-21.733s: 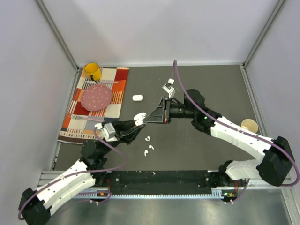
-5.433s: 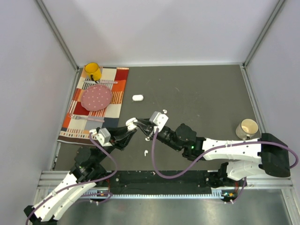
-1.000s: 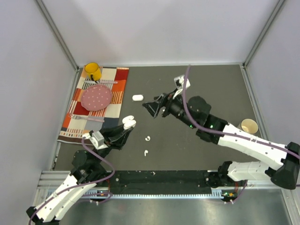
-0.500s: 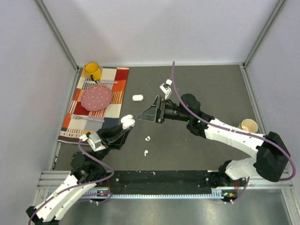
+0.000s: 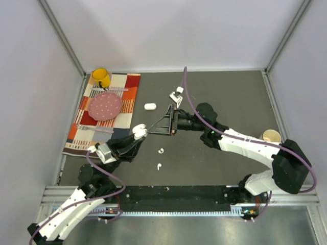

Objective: Insert the wireless bluetooth earbuds into the charging case
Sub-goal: Adjust the charging case.

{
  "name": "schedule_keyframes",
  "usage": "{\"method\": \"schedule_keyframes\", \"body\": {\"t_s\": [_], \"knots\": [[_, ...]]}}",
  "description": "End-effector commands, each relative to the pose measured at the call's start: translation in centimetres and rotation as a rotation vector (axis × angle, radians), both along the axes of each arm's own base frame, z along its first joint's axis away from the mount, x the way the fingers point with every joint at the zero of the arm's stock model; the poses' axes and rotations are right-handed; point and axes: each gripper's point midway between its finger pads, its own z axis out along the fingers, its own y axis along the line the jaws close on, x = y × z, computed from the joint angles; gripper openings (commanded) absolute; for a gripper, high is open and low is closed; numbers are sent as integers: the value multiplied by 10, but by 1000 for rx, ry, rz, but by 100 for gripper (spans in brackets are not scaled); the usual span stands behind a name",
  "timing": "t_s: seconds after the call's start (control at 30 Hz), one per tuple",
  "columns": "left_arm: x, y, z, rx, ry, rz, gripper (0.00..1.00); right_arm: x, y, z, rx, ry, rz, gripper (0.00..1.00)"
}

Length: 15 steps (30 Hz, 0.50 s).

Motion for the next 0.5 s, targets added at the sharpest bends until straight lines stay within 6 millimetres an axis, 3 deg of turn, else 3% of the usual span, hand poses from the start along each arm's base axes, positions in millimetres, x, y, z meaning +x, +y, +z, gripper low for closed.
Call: {"method": "schedule_keyframes", "body": {"t_s": [0.0,0.2,0.47], "knots": [[-4,5,16,-40,-61,11,0,-1,1,10,40,-18,19,63],[-4,4,17,-39,-61,5,0,1,3,6,41,14,22,62],[-5,3,18,-45,-68,-6,0,0,7,10,86,34,53,50]]}}
